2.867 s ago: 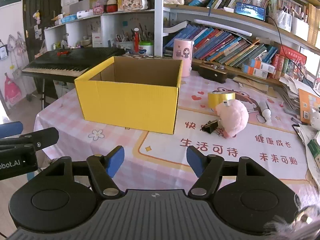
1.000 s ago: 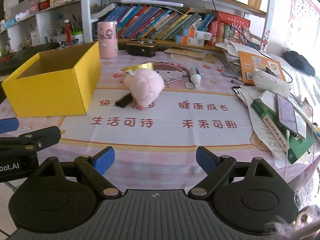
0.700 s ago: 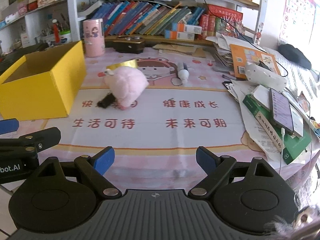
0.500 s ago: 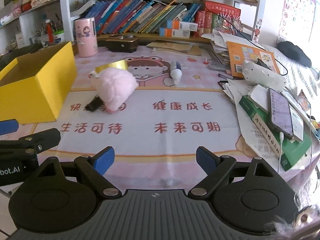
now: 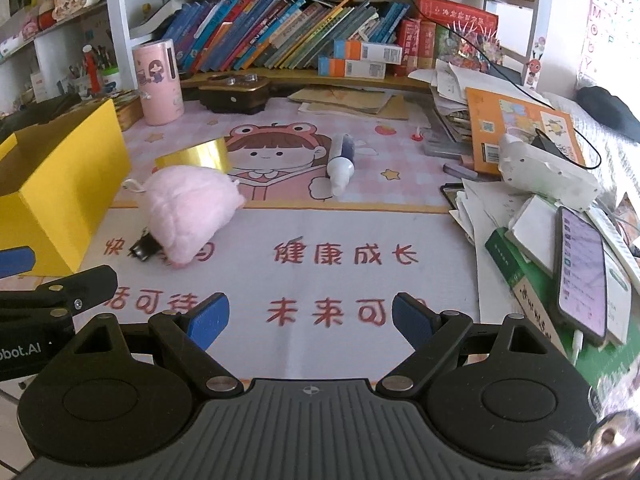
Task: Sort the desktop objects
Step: 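Move both open tools back toward the pink plush toy and tube, then grasp the pink plush toy with the left tool while the right tool grasps the white-and-blue tube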
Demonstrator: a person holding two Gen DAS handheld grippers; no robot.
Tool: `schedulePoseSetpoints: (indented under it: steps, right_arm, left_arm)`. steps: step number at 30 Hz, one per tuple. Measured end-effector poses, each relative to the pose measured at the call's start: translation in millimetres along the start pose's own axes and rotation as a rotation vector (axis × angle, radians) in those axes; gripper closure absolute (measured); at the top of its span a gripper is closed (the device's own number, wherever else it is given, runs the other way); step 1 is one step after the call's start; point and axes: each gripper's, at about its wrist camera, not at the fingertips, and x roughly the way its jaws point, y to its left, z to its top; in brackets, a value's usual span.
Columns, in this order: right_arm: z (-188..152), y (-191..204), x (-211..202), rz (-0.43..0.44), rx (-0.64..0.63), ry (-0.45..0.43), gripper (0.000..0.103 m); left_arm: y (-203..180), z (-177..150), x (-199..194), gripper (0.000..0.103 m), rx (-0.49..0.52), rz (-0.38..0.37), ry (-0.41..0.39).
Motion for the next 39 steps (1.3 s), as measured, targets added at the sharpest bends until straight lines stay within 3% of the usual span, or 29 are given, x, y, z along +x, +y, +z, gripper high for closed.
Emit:
schedulePoseSetpoints:
  steps: [13, 26, 36, 39]
  right_arm:
    - [32.2, -32.3, 39.3, 0.030, 0.001, -0.002, 0.015]
    - [72.1, -48.2, 97.8, 0.045, -0.024, -0.005, 0.015]
    - [98.5, -48.0, 142.1, 0.059, -0.063, 0.011, 0.017]
    - [105.1, -45.6, 152.1, 0.063, -0.077, 0.009, 0.017]
  left_arm:
    - [-22.9, 22.4, 39.9, 0.008, 0.015, 0.088, -0.004]
    - [-46.4, 34.8, 97.4, 0.008, 0.159, 0.170, 0.020]
    - [-52.6, 35.0, 124.8, 0.009, 0.240, 0.184, 0.075]
    - [-52.3, 36.0, 128.7, 0.015, 0.245, 0.182, 0.077]
